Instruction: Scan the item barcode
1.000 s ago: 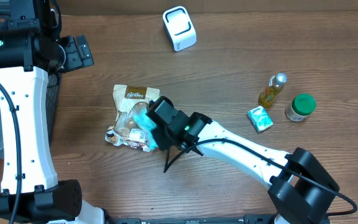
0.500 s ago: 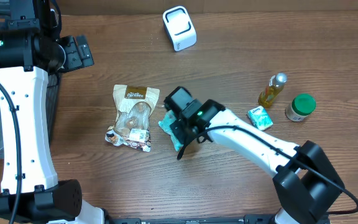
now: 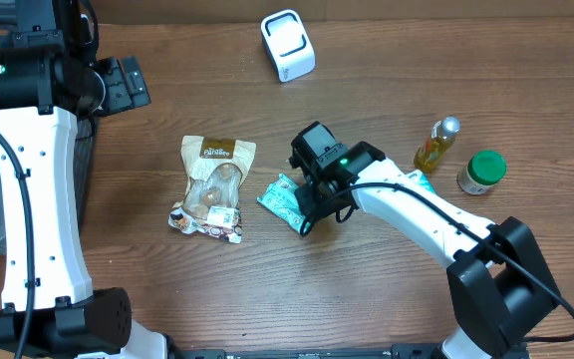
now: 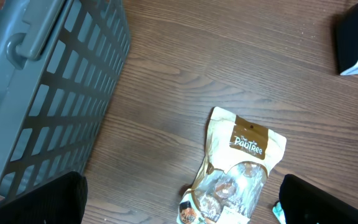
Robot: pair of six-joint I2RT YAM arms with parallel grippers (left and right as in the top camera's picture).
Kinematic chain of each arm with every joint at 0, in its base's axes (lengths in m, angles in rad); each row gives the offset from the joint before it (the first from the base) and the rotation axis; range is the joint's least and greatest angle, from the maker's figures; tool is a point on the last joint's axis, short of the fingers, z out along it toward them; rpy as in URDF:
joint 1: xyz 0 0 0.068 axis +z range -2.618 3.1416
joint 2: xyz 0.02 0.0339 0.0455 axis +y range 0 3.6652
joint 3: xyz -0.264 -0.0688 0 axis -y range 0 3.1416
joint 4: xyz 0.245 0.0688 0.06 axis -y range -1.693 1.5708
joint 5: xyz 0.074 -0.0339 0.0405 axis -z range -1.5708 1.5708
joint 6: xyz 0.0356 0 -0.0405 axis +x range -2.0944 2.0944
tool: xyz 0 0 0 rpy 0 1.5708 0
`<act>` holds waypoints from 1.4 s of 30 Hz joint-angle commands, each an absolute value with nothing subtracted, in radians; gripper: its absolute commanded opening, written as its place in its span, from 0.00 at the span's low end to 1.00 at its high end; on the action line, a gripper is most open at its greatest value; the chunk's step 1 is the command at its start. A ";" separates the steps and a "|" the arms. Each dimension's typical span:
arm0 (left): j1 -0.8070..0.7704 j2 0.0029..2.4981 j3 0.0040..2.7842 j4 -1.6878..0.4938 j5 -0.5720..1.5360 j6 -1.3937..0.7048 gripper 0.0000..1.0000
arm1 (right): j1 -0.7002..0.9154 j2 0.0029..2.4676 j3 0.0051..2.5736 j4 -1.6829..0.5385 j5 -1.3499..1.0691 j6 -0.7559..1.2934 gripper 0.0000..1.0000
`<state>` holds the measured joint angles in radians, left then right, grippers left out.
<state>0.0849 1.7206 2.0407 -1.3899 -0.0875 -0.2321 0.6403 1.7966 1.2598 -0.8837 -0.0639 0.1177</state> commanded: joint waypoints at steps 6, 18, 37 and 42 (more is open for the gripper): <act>0.078 1.728 2.043 -1.387 -0.092 -0.228 0.99 | 0.632 1.790 1.264 -0.957 -0.084 0.422 0.69; 0.074 1.728 2.043 -1.209 -0.031 -0.251 0.99 | 0.632 1.790 1.264 -0.892 -0.162 0.642 0.80; -0.186 1.884 1.848 -1.296 0.432 -0.074 0.30 | 0.461 1.790 1.263 -0.911 -0.301 0.680 0.98; -0.249 1.992 1.847 -1.340 0.431 -0.075 0.04 | 0.461 1.790 1.262 -0.951 -0.301 0.677 0.93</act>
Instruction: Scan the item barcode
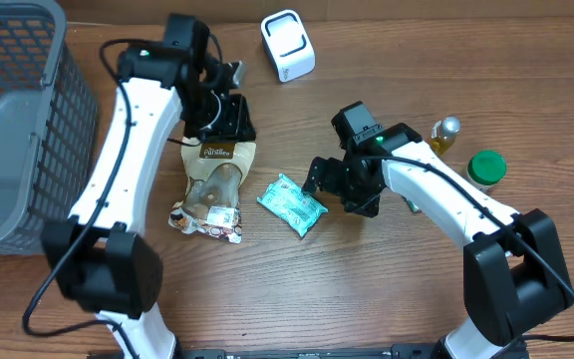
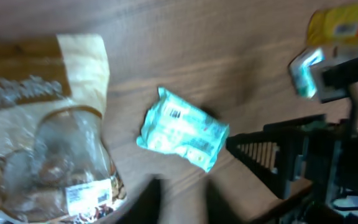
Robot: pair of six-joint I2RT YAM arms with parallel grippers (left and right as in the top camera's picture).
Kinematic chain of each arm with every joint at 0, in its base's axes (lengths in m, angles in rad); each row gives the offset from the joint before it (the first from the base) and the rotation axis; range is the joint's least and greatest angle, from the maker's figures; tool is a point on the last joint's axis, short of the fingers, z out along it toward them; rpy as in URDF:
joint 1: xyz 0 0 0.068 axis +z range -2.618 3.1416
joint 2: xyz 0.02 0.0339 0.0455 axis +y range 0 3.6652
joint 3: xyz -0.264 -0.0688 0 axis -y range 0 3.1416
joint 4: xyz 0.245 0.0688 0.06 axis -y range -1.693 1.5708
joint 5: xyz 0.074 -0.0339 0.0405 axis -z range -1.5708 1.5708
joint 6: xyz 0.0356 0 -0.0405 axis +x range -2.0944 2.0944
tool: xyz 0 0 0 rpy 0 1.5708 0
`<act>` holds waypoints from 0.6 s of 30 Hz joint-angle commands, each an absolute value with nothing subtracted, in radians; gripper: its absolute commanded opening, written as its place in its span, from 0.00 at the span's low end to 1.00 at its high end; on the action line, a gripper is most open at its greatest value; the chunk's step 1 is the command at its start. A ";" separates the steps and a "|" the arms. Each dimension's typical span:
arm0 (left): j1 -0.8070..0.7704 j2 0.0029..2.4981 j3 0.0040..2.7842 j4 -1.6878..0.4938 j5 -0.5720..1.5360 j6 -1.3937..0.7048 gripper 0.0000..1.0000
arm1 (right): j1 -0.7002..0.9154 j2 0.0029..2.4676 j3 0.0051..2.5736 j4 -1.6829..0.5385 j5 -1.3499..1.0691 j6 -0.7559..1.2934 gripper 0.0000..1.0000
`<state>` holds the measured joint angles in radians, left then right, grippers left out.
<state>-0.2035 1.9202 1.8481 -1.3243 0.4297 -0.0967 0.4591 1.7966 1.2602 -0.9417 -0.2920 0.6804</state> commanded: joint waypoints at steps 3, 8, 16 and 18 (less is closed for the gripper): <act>-0.305 2.071 1.847 -1.340 0.435 -0.074 0.04 | 0.462 1.790 1.252 -0.952 -0.301 0.677 0.78; -0.374 2.182 1.847 -1.339 0.411 -0.084 0.04 | 0.461 1.790 1.208 -0.919 -0.307 0.681 0.48; -0.402 2.277 1.847 -1.341 0.402 -0.089 0.04 | 0.462 1.790 1.131 -0.766 -0.347 0.681 0.15; -0.402 2.283 1.847 -1.347 0.370 -0.090 0.04 | 0.462 1.790 1.131 -0.758 -0.347 0.681 0.13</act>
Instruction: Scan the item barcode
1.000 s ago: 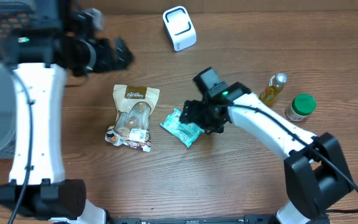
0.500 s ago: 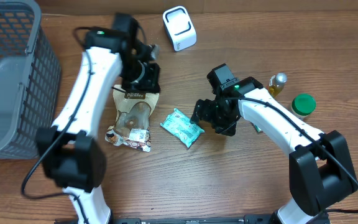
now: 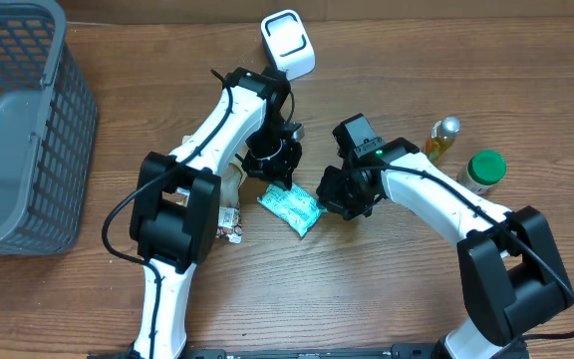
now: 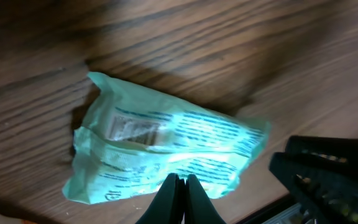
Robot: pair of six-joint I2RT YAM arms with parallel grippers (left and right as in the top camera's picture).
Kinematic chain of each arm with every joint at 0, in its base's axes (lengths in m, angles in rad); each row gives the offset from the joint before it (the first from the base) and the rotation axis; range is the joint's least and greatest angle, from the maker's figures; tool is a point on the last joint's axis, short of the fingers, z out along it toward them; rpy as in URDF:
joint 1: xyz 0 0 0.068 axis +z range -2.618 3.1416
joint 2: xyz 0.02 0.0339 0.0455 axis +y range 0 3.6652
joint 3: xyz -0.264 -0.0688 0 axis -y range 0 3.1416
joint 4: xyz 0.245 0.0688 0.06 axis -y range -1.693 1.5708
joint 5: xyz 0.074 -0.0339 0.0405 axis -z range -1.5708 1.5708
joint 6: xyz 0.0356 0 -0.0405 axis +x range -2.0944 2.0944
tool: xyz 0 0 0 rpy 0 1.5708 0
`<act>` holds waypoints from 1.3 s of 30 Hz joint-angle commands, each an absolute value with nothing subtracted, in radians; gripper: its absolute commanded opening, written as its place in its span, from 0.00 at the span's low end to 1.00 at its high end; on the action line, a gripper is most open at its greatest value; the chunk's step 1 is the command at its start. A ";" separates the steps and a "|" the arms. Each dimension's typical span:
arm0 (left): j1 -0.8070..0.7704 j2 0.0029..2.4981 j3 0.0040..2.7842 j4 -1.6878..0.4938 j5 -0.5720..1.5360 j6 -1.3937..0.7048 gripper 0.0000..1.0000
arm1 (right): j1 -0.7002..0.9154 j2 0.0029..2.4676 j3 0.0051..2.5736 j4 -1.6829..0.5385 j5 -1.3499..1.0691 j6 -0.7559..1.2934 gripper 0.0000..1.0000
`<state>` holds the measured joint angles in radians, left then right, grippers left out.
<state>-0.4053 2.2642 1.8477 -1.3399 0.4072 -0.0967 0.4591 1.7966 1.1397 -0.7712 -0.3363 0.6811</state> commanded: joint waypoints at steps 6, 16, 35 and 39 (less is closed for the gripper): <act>-0.403 2.284 1.845 -1.362 0.324 -0.090 0.04 | 0.464 1.790 1.131 -0.692 -0.373 0.690 0.04; -0.405 2.284 1.787 -1.348 0.252 -0.128 0.04 | 0.472 1.797 1.116 -0.641 -0.367 0.738 0.04; -0.411 2.284 1.729 -1.294 0.196 -0.128 0.04 | 0.462 1.798 0.917 -0.393 -0.180 0.894 0.04; -0.411 2.281 1.736 -1.292 0.192 -0.133 0.04 | 0.434 1.792 0.981 -0.439 -0.298 0.836 0.04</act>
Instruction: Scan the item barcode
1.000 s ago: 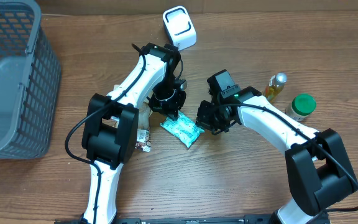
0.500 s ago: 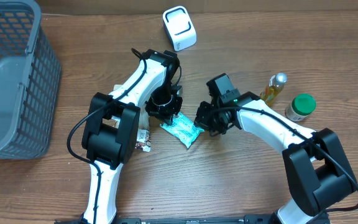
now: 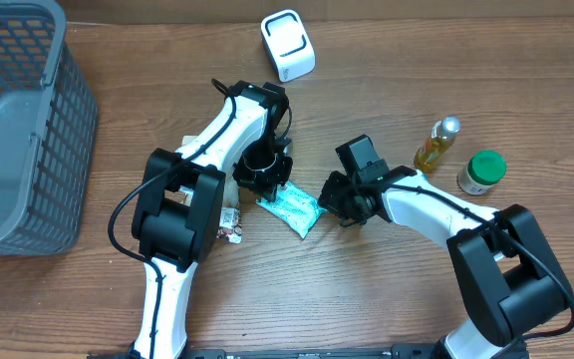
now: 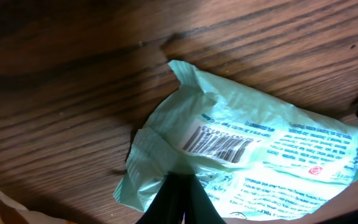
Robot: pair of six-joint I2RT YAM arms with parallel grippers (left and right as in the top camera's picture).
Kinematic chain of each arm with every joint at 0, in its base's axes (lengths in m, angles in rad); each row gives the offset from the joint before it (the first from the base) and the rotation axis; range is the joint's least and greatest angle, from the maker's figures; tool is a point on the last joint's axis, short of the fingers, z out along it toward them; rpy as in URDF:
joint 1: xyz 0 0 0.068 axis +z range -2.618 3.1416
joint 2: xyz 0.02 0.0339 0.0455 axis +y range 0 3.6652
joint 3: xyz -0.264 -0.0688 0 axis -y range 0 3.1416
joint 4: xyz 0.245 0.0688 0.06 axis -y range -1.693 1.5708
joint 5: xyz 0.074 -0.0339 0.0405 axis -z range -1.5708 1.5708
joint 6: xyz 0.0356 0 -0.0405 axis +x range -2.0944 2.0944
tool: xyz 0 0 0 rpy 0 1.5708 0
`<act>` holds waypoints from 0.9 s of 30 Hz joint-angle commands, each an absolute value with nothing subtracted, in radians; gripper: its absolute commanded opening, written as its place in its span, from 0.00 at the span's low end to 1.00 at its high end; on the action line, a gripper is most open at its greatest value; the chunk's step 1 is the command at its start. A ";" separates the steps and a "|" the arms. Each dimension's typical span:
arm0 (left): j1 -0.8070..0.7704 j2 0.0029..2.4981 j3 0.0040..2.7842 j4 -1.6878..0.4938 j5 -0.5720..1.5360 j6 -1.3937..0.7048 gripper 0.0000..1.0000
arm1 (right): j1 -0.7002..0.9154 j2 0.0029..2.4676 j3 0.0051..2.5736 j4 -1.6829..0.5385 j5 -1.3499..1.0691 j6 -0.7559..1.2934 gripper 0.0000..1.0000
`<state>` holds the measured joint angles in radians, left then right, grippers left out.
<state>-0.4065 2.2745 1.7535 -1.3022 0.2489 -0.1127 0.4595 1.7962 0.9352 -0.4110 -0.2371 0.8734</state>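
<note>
A teal packet [image 3: 295, 207] lies mid-table. In the left wrist view the packet [image 4: 272, 143] fills the frame, its barcode [image 4: 219, 143] facing up. My left gripper [image 3: 267, 191] is down at the packet's left end. Its dark fingers [image 4: 178, 177] are shut and their tips rest against the crumpled edge; no film shows between them. My right gripper [image 3: 335, 202] sits low at the packet's right end, its jaws too small to read. The white scanner [image 3: 287, 45] stands at the table's back.
A brown snack bag [image 3: 229, 217] lies partly under my left arm. A grey basket [image 3: 18, 120] stands at far left. A yellow bottle [image 3: 436, 145] and a green-lidded jar [image 3: 481, 172] stand at right.
My left gripper, still shut, is closer to the packet, with its tips now on the crumpled left end. My right gripper has moved a little lower and nearer the packet's right end.
At first my left arm was by the basket and my right gripper was on the packet. Then the right gripper was clear of it and the left was over the snack bag. The left then hung shut above the packet, and now touches it.
</note>
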 commanded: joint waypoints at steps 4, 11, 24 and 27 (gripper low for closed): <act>-0.410 2.276 1.797 -1.304 0.205 -0.147 0.04 | 0.421 1.774 1.137 -0.588 -0.519 0.701 0.04; -0.410 2.276 1.848 -1.322 0.210 -0.153 0.04 | 0.458 1.777 1.178 -0.641 -0.596 0.703 0.04; -0.415 2.280 1.842 -1.240 0.259 -0.165 0.04 | 0.596 1.779 1.031 -0.561 -0.441 0.850 0.04; -0.425 2.280 1.812 -1.222 0.270 -0.165 0.04 | 0.601 1.781 0.981 -0.502 -0.422 0.893 0.04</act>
